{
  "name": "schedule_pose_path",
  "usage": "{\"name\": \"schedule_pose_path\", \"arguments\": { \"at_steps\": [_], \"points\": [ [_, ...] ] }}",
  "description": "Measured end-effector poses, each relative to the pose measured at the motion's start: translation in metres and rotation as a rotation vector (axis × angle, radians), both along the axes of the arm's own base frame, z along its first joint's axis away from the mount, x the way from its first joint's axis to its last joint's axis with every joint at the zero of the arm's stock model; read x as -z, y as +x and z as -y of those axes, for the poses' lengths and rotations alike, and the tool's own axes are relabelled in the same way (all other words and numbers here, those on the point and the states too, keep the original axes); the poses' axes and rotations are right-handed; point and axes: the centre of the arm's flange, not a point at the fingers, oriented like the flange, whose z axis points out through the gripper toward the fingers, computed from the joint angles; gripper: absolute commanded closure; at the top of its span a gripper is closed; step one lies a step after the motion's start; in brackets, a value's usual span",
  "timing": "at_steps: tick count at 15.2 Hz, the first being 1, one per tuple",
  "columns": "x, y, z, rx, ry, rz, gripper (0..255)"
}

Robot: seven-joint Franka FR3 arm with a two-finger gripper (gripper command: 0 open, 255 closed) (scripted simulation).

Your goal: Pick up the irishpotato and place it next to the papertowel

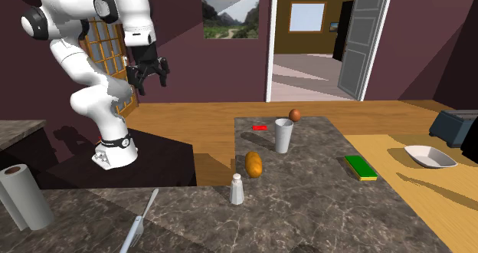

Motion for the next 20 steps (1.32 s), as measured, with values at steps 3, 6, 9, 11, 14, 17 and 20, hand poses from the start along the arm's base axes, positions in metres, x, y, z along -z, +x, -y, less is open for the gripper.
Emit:
{"name": "schedule_pose_path", "arguments": {
  "at_steps": [3, 6, 9, 11, 14, 17, 20],
  "points": [
    [0.009, 0.009, -0.009, 0.024, -0.001, 0.001, 0],
    [0.031, 0.033, -0.024, 0.08, -0.003, 0.005, 0],
    [0.055, 0.059, -0.041, 0.141, -0.006, 0.009, 0],
    [0.073, 0.075, -0.054, 0.182, -0.007, 0.012, 0],
    [0.096, 0.103, -0.07, 0.244, -0.01, 0.018, 0],
    [0.119, 0.129, -0.08, 0.305, -0.012, 0.022, 0],
    [0.139, 0.159, -0.093, 0.367, -0.014, 0.028, 0]
  ]
}}
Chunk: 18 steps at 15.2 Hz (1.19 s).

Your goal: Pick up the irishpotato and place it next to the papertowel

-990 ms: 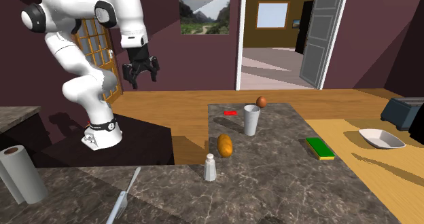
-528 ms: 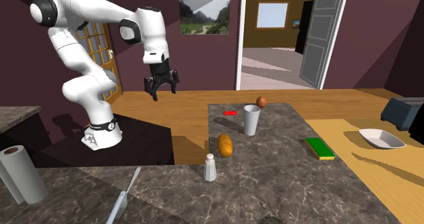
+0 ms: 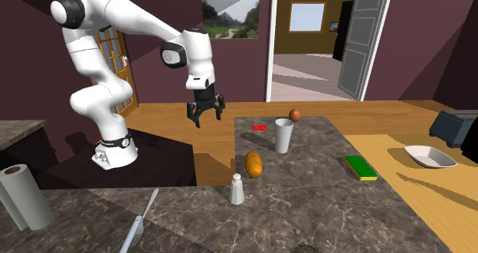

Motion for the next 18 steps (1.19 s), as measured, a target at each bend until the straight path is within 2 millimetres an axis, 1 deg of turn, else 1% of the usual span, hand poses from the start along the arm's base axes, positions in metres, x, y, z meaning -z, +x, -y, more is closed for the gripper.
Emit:
{"name": "schedule_pose_path", "arguments": {
  "at_steps": [6, 10, 11, 14, 17, 18],
  "points": [
    [0.049, 0.06, -0.017, 0.123, -0.003, 0.009, 0],
    [0.081, 0.105, -0.02, 0.205, -0.006, 0.016, 0],
    [0.086, 0.112, -0.021, 0.226, -0.007, 0.017, 0],
    [0.109, 0.145, -0.025, 0.288, -0.008, 0.023, 0],
    [0.13, 0.177, -0.025, 0.347, -0.011, 0.027, 0],
    [0.138, 0.182, -0.025, 0.358, -0.011, 0.027, 0]
  ]
}}
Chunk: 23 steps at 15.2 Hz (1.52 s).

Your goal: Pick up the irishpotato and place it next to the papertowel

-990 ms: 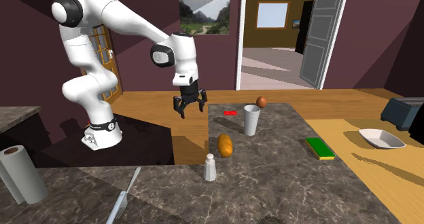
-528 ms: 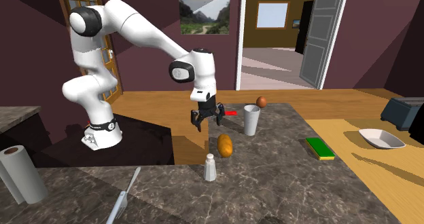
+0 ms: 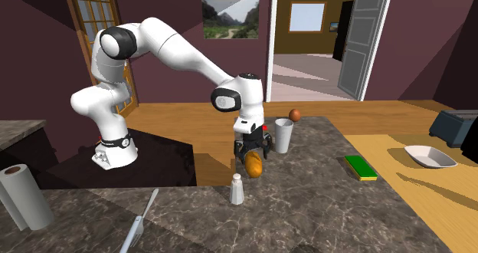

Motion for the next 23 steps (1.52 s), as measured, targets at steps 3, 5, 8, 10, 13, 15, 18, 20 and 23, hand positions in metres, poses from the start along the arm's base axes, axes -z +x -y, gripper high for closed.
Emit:
{"name": "schedule_pose_path", "arguments": {
  "at_steps": [3, 5, 8, 10, 13, 15, 18, 20, 23],
  "points": [
    [0.016, 0.003, -0.001, 0.009, 0.0, 0.001, 0],
    [0.026, 0.004, -0.001, 0.01, -0.001, 0.001, 0],
    [0.038, 0.005, -0.001, 0.01, -0.001, 0.001, 0],
    [0.04, 0.006, -0.001, 0.01, -0.001, 0.001, 0],
    [0.04, 0.006, -0.001, 0.01, -0.001, 0.001, 0],
    [0.04, 0.006, 0.0, 0.011, -0.001, 0.002, 255],
    [0.04, 0.006, 0.0, 0.011, -0.001, 0.002, 255],
    [0.04, 0.006, 0.0, 0.011, -0.001, 0.002, 255],
    [0.04, 0.006, 0.0, 0.011, -0.001, 0.002, 255]
  ]
}}
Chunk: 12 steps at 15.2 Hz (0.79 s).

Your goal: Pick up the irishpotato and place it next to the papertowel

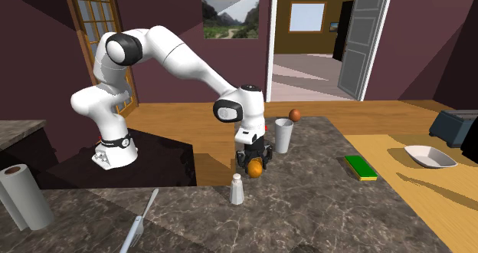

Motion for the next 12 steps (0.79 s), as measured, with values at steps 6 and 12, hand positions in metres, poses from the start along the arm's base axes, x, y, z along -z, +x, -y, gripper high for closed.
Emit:
{"name": "schedule_pose_path", "arguments": {
  "at_steps": [6, 12],
  "points": [
    [-0.021, 0.0, 0.0, -0.001, 0.0, 0.0, 255],
    [-0.052, -0.001, 0.0, 0.0, 0.0, 0.0, 255]
  ]
}}
